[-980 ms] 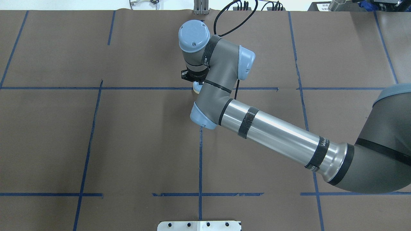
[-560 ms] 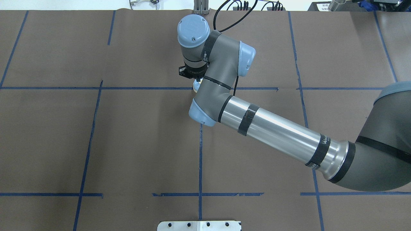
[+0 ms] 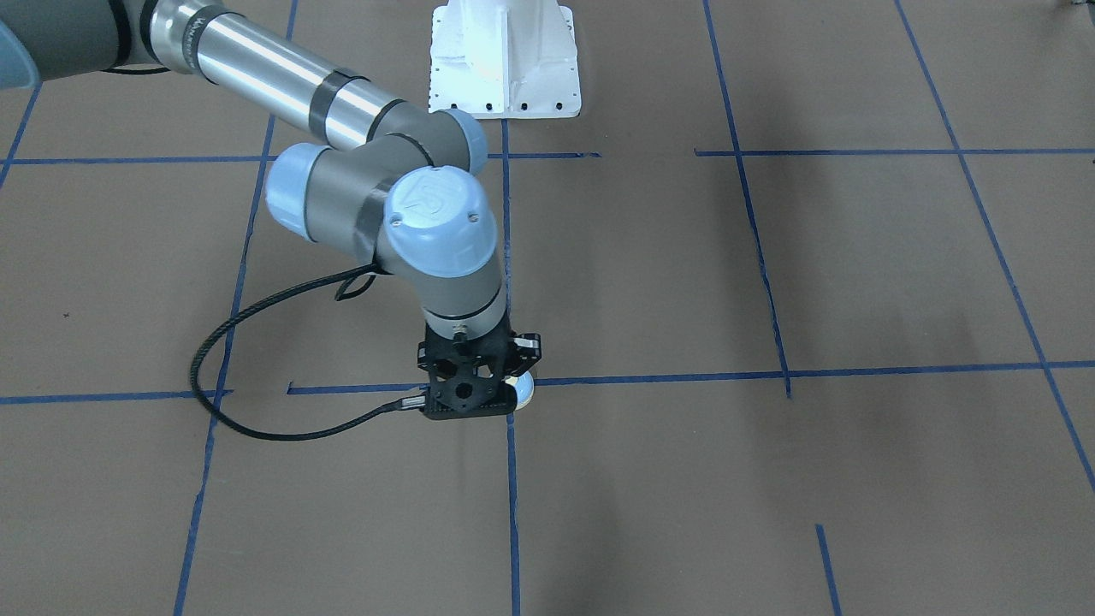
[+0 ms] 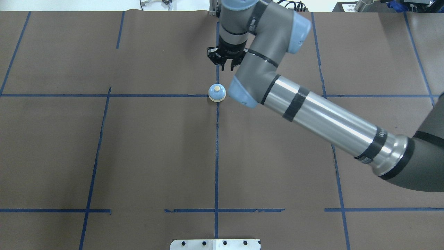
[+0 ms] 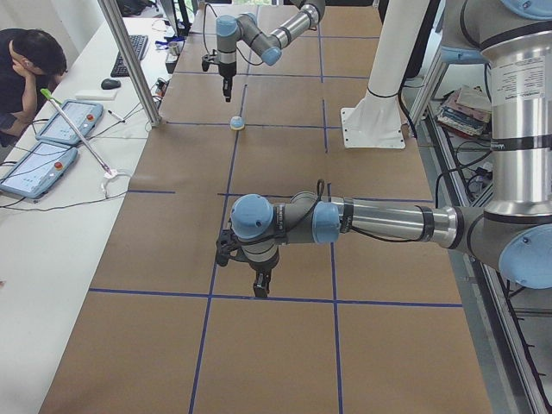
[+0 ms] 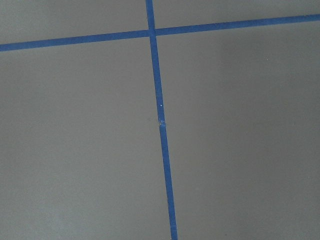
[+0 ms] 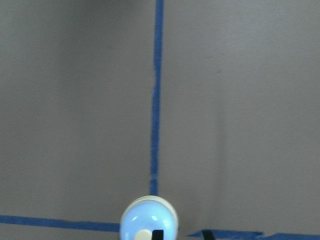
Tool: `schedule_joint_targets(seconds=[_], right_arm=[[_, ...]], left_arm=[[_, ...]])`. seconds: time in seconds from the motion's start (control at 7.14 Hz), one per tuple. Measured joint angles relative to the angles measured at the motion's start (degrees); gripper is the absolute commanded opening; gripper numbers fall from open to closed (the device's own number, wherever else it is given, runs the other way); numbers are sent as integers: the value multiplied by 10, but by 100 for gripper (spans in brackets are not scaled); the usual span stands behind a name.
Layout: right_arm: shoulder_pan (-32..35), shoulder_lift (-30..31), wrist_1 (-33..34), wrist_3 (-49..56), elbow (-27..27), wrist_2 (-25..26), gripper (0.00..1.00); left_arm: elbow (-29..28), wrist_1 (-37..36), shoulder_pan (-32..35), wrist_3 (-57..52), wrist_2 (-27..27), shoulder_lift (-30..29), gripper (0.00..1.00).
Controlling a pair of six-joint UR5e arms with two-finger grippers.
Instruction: Place and press bell with both arms
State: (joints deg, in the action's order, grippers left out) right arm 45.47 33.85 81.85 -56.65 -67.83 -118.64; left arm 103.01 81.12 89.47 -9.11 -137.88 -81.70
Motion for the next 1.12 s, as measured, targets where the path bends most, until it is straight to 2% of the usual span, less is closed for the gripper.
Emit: schedule_joint_targets(seconds=[0.28, 0.7, 0.84, 1.12], right_arm=[[87, 146, 16, 137, -119, -74, 100], [177, 395, 53, 369, -309, -112, 100], [214, 477, 56, 439, -354, -124, 100], [323, 598, 56, 572, -387, -156, 99]], left_arm=[[0, 0, 0, -1, 3, 0, 100], [-1, 1, 0, -4, 7, 2, 100], [-1, 1, 0, -5, 7, 4, 100], [-1, 2, 0, -5, 8, 9, 100]])
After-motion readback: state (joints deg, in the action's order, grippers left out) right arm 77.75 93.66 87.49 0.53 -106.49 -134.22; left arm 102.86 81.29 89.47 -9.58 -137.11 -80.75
